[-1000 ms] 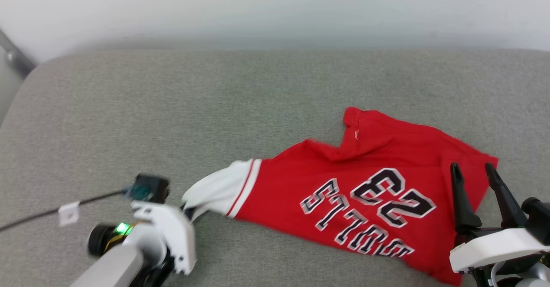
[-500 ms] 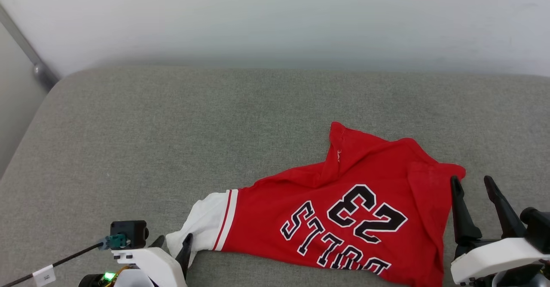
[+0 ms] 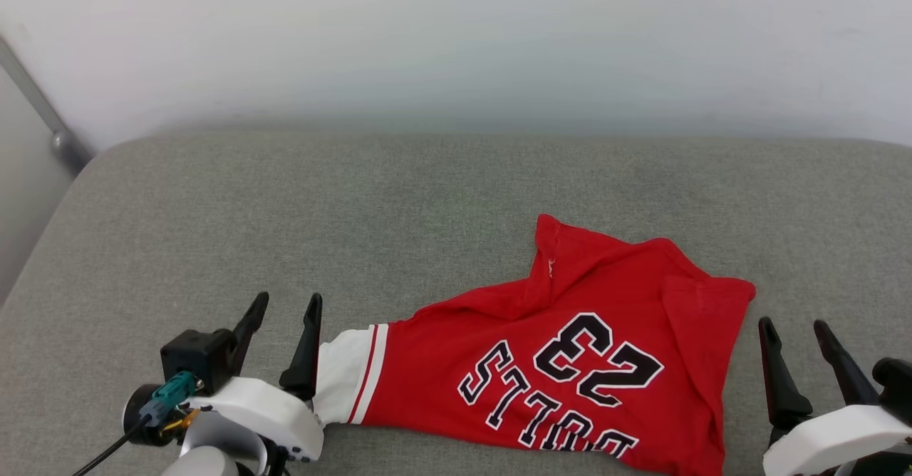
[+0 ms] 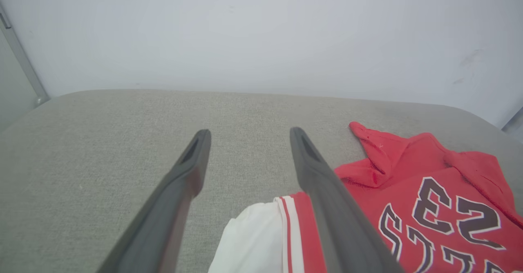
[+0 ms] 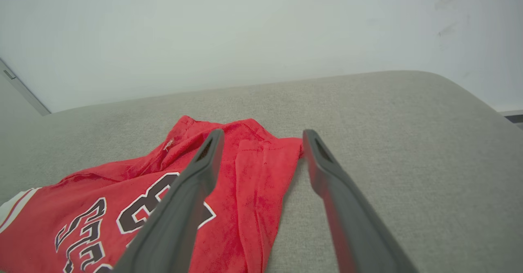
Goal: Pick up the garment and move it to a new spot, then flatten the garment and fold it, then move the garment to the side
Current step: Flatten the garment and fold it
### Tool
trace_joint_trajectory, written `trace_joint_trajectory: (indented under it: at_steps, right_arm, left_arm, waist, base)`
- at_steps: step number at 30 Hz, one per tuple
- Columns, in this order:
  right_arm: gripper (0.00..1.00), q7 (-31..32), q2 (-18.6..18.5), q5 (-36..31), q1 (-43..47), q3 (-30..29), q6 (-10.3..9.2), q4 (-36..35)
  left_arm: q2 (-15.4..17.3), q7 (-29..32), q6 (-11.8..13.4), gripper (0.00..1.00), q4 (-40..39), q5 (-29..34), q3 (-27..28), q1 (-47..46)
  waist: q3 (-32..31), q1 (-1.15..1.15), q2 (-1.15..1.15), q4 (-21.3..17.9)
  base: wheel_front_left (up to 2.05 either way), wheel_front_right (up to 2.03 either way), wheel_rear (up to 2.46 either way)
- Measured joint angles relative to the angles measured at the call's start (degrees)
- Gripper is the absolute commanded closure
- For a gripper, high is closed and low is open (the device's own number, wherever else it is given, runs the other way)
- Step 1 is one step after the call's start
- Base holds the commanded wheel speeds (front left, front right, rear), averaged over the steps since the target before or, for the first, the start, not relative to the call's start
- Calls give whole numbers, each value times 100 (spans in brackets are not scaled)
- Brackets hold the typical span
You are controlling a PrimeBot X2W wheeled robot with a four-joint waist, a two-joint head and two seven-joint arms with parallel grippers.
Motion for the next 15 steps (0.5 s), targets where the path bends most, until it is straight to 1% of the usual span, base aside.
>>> trace_joint_trajectory:
  at_steps: [4,6,9,11,12,15]
  right_arm:
    - [0,514,1,182,5,-178,0,89]
    - [0,1014,0,170,-19,-323,0,141]
    - [0,2017,-30,220,-130,-454,0,236]
    - [0,2715,-144,245,-297,-463,0,248]
    - [0,3350,-276,309,-471,-423,0,252]
    - [0,4102,-355,369,-652,-302,0,242]
  left_arm:
    - [-83,-129,-40,0,-222,268,149,-57]
    - [-145,-143,-55,0,-335,380,246,-62]
    - [-225,-151,-101,0,-459,522,379,-68]
    - [-283,-151,-154,0,-556,654,461,-103]
    - [-371,-151,-212,0,-628,771,555,-153]
    - [-483,-151,-347,0,-666,896,664,-223]
  waist:
    - [85,0,0,-11]
    - [152,0,0,-16]
    - [275,0,0,-25]
    - [385,0,0,-16]
    - [509,0,0,5]
    - [716,0,0,59]
  base:
    - [0,0,0]
    - [0,0,0]
    - [0,0,0]
    - [0,0,0]
    - [0,0,0]
    - [0,0,0]
